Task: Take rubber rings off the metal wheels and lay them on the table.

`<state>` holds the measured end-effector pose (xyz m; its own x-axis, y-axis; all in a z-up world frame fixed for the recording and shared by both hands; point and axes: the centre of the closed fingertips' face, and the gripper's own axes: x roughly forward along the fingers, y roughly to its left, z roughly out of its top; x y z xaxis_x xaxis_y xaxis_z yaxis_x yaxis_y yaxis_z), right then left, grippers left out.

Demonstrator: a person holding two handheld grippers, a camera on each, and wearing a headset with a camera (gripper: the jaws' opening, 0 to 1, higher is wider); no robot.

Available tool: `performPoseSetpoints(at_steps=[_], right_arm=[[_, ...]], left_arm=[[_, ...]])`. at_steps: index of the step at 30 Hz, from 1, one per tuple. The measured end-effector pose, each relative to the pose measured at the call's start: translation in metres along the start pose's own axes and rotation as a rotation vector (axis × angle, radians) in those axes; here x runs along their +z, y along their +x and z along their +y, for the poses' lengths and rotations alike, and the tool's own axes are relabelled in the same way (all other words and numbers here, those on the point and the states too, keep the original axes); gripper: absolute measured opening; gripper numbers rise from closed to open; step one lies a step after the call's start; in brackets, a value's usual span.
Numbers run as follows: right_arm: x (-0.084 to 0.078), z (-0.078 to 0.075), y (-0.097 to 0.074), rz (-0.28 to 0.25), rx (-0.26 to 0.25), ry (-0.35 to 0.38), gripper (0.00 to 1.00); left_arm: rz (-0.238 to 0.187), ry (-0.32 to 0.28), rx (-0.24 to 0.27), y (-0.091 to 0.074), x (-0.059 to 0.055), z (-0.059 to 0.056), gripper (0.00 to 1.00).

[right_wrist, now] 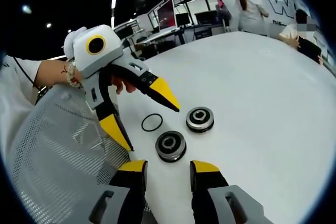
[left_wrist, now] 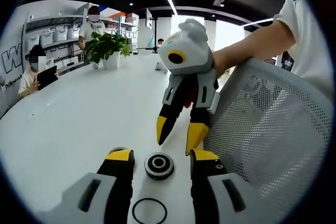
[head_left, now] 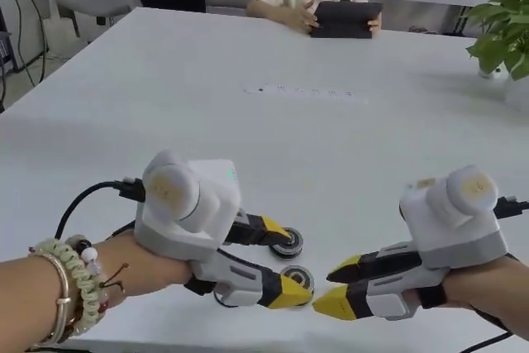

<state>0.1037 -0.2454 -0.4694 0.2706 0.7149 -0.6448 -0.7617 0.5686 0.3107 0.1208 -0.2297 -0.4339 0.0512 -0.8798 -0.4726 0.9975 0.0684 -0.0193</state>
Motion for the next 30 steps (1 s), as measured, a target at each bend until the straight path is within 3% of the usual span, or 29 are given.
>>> performPoseSetpoints(at_steps=[7, 18, 30], right_arm=[[0.0058, 0.0021, 0.0004, -0.027, 0.007, -0.008, 0.3], [0.0064, 0.0018, 0.001, -0.029, 0.008, -0.011, 0.29], [-0.0017, 0.0026, 0.0035, 0.016, 0.01, -0.034, 0.28]], left_arm=[[-0.014, -0.024, 0.007, -0.0006, 0.0004, 0.0035, 0.36], [-0.005, -0.017, 0.0, 0.0009, -0.0026, 0.0023, 0.32], [0.009, 0.002, -0.02, 0.0038, -0.0045, -0.0033, 0.28]])
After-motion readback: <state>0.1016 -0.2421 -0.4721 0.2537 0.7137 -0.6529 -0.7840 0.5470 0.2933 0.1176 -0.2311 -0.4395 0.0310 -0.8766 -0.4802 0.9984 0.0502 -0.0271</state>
